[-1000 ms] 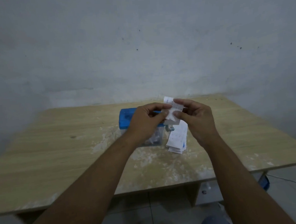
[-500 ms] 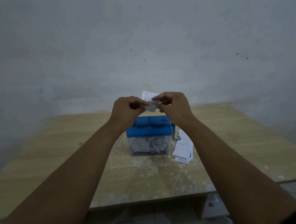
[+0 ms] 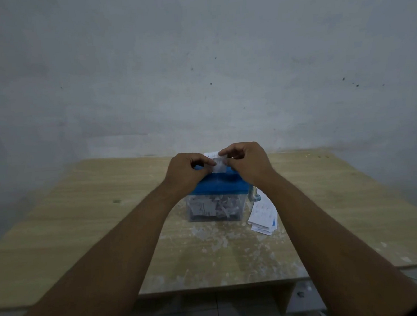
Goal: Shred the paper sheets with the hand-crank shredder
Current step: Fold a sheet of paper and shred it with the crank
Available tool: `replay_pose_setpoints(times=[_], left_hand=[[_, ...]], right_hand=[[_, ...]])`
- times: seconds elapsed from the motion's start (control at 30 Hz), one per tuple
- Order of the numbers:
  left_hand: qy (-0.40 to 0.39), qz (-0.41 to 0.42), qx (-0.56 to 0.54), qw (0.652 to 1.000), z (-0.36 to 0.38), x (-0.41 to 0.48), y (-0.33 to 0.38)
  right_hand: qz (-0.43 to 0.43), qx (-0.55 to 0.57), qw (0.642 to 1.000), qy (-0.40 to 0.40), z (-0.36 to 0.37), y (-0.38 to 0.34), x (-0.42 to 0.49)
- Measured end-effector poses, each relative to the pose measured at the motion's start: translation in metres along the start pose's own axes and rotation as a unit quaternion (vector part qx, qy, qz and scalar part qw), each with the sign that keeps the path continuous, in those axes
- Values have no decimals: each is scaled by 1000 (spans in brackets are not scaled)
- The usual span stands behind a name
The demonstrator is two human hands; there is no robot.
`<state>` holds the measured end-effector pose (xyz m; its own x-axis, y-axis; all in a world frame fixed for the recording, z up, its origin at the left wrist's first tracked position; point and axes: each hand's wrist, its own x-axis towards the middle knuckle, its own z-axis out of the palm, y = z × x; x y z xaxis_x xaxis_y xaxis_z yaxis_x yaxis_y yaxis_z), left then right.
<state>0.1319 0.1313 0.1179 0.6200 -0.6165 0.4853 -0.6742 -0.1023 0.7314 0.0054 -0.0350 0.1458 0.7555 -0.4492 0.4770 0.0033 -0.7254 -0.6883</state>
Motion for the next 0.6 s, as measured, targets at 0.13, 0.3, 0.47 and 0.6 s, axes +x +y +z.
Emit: replay_pose_setpoints(times=[0.13,0.3,0.47,0.6], left_hand=[[-20,-11,-44,999,2,3,0],[-13,-28,-80,996,11,1,-2],[7,-21,-61,998,16,-5,-10],[4,-33,-66,997,17,-8,-12]], right_hand=[[5,4,1000,-17,1,4,3],[9,3,1000,-24,3,9,2],[-11,-34,999,22,3,24,-9],[52,-24,991,121,4,49,-35]])
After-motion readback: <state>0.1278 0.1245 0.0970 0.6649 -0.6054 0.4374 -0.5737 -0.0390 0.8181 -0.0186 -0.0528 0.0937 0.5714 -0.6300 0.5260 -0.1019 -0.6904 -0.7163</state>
